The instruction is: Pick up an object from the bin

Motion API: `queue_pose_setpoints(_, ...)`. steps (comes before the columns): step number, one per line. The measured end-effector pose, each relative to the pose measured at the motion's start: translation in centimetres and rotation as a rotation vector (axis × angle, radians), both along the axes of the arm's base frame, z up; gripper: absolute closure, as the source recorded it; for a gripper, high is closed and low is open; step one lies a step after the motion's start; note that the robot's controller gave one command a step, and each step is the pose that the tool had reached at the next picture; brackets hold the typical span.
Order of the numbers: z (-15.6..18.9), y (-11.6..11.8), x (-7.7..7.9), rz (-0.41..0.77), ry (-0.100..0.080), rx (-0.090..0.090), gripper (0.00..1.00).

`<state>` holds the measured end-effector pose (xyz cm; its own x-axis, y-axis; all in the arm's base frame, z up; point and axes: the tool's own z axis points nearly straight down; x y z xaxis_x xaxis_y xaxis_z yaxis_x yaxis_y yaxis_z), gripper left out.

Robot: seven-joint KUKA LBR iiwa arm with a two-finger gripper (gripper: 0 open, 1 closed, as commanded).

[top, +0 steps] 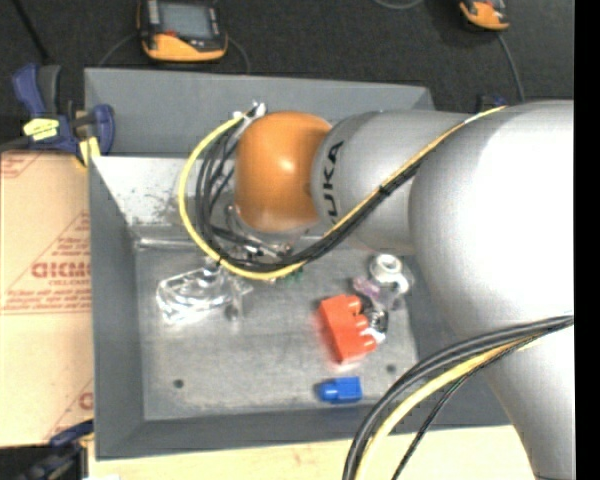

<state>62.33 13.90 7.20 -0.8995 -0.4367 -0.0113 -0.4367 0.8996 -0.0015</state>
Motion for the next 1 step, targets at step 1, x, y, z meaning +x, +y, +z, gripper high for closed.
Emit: queue_pose_setpoints(1, 16.19, -0.39, -0.21, 0.027, 0.002, -0.004, 1.00)
